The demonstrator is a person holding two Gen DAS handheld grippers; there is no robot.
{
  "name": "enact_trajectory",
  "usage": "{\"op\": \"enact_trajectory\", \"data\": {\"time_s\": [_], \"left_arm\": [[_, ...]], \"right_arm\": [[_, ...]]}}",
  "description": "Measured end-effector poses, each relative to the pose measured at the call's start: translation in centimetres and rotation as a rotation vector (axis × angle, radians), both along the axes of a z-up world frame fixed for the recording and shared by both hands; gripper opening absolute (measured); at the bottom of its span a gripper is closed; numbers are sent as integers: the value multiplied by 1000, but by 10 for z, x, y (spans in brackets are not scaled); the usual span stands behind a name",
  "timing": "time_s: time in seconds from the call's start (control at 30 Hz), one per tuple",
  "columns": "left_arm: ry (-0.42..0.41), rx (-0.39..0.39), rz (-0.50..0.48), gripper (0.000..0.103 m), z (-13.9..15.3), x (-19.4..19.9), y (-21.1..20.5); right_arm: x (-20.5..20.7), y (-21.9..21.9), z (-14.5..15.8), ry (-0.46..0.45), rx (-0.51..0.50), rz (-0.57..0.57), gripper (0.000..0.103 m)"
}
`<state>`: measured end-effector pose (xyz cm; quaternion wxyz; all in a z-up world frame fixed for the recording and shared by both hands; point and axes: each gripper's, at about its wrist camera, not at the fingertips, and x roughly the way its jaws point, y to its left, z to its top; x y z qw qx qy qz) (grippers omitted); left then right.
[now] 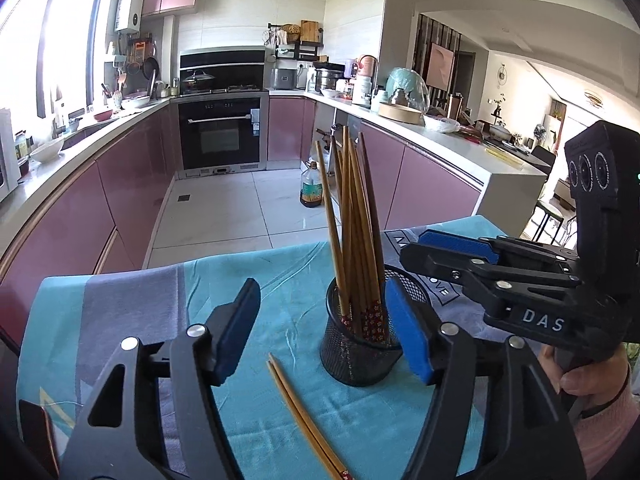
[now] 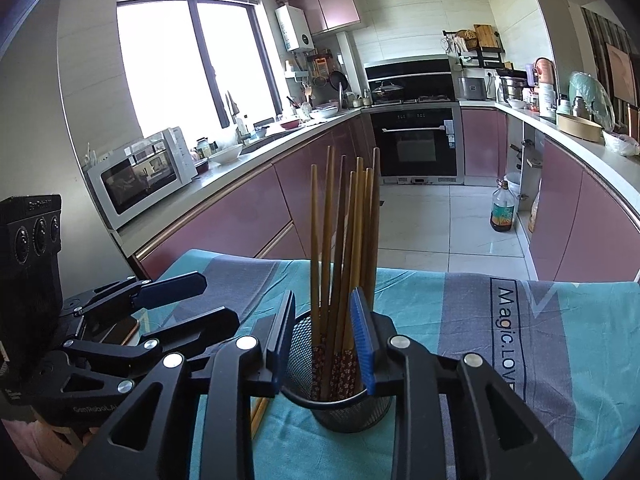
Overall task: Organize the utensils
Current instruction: 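Open the left gripper to drop its chopstick while the right gripper releases too, then move both grippers back down to the last chopsticks on the cloth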
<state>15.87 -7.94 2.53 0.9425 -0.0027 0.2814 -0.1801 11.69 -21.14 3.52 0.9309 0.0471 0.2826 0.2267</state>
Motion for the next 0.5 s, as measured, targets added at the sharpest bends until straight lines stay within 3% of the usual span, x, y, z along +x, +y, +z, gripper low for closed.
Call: {"op": "enact_trajectory", "data": {"time_s": [0.23, 0.5], "left_arm": [[-3, -12, 67, 69, -9, -28, 37], [75, 16, 116, 69, -46, -50, 66]], "right_arm": [[-34, 10, -7, 5, 13, 102, 40], [-45, 29, -55, 134, -14, 151, 41]]}}
